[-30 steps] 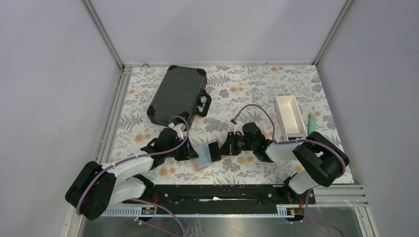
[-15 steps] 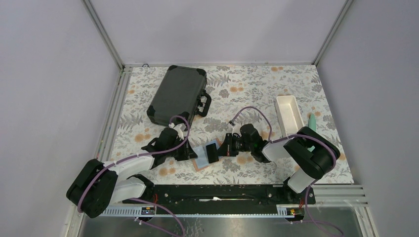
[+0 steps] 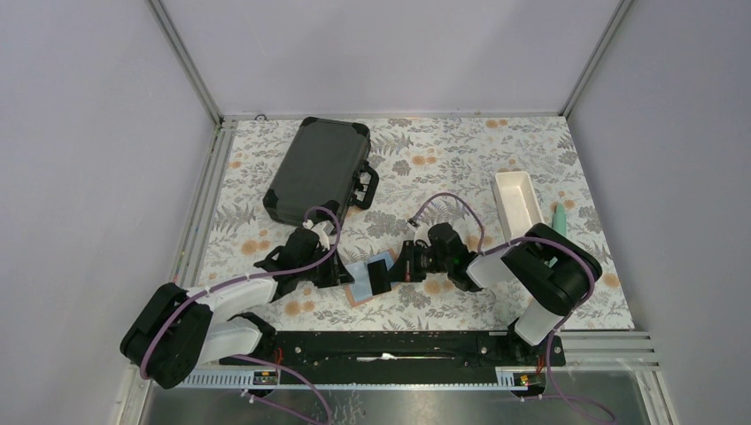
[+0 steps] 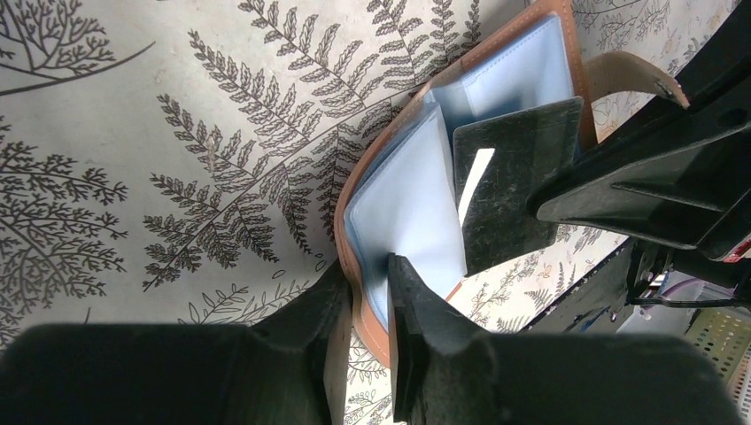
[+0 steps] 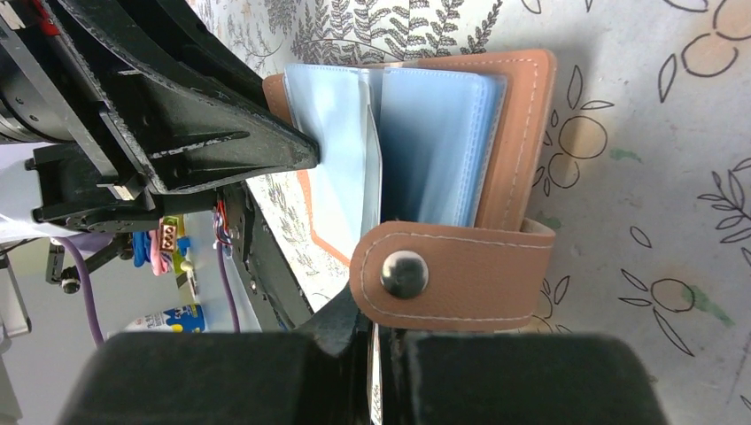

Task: Put the credit cards into the card holder
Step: Insert the credit card into the card holder.

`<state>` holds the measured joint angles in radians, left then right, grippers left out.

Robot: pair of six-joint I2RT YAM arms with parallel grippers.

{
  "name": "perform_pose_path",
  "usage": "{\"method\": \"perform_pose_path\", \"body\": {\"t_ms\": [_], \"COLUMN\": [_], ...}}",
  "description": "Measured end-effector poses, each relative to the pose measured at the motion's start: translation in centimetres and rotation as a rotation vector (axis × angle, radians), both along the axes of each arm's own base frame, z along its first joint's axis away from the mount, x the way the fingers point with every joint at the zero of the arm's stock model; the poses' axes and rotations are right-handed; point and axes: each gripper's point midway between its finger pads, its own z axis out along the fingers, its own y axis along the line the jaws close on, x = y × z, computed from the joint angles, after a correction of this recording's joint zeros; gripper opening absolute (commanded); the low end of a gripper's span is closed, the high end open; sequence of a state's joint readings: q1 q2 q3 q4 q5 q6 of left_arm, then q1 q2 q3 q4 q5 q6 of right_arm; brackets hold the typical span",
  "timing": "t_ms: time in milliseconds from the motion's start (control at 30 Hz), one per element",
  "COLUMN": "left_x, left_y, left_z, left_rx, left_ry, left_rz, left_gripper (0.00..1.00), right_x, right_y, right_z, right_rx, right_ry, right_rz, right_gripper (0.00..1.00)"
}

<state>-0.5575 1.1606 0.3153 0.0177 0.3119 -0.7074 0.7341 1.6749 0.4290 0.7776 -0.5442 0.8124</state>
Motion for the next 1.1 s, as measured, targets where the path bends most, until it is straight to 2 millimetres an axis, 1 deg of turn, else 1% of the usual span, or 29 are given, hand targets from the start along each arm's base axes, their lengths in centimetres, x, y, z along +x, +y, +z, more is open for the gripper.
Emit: {"method": "perform_pose_path", "body": {"t_ms": [333, 467, 567, 667, 767, 1100], "left_x": [0.1, 0.1, 0.1, 0.1, 0.2, 0.1], "left_y": [0.0, 0.0, 0.0, 0.0, -0.1, -0.3], "left_z": [0.1, 0.1, 0.0, 0.0, 0.2, 0.4], "left_rx": [-0.001, -0.001, 0.000, 0.000, -0.005, -0.018], "left_ry": [-0.001, 0.000, 0.002, 0.001, 0.000, 0.000], "left_rz": [0.002, 0.002, 0.001, -0.001, -0.005, -0.008], "left_gripper": [0.18, 0.20, 0.23, 0.30, 0.34, 0.37], "right_x": [0.2, 0.3, 0.3, 0.3, 0.3, 0.2], "right_y": [0.8, 1.1, 1.3, 1.5, 1.7, 2.7], "right_z": [0.0, -0.1, -0.3, -0.3, -0.4, -0.6], "right_rx": [0.002, 0.001, -0.001, 0.002, 0.003, -0.010], "right_ry": [-0.009, -0.007, -0.003, 0.005, 0.014, 0.034], "right_rz": [0.021, 0.026, 0.030, 0.037, 0.043, 0.074], "right_gripper": [0.00, 0.00, 0.00, 0.00, 0.00, 0.00]}}
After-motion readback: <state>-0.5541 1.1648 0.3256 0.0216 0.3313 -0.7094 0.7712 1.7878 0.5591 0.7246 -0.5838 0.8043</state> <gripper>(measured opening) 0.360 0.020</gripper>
